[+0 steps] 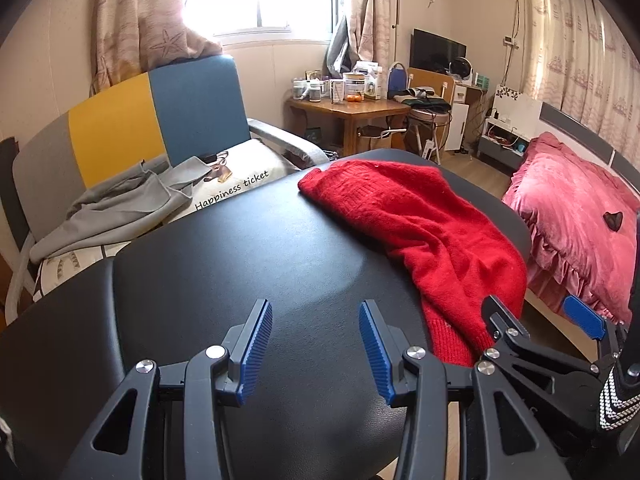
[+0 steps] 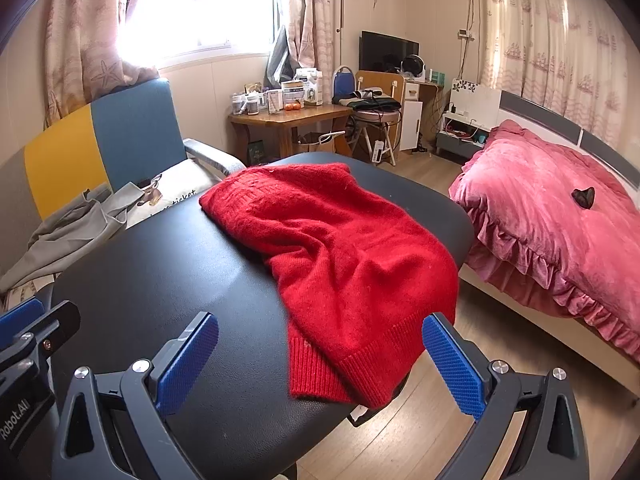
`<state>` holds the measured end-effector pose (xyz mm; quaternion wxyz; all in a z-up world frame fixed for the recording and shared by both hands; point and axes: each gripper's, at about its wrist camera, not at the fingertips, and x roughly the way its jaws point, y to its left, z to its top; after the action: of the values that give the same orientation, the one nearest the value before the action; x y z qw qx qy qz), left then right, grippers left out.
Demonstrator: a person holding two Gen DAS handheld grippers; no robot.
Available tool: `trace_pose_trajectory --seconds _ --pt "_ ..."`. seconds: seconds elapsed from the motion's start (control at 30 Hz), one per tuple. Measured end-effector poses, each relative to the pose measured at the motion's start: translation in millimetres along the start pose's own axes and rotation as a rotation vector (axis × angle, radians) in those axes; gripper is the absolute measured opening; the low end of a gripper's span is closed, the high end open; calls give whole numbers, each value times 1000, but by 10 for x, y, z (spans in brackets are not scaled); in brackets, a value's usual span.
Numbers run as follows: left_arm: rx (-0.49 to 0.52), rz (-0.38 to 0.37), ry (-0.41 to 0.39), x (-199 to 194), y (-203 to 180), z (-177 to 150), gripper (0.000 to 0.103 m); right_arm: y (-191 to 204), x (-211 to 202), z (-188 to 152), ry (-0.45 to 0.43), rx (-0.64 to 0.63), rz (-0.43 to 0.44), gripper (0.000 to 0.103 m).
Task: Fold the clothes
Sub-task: 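Move both grippers toward the crumpled red sweater on the black table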
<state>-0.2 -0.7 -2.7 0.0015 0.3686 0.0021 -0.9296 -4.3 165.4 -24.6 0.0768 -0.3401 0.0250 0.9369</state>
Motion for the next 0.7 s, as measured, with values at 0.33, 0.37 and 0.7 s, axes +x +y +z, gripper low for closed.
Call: trace_pose_trajectory --seconds 0.33,0.37,0.7 --pt "5 11 73 165 54 -139 52 24 77 -58 9 -1 9 103" --pt "8 11 106 240 72 -188 53 23 94 -46 23 0 18 103" --pt "6 -43 344 666 709 -1201 52 -314 561 -235 257 304 642 86"
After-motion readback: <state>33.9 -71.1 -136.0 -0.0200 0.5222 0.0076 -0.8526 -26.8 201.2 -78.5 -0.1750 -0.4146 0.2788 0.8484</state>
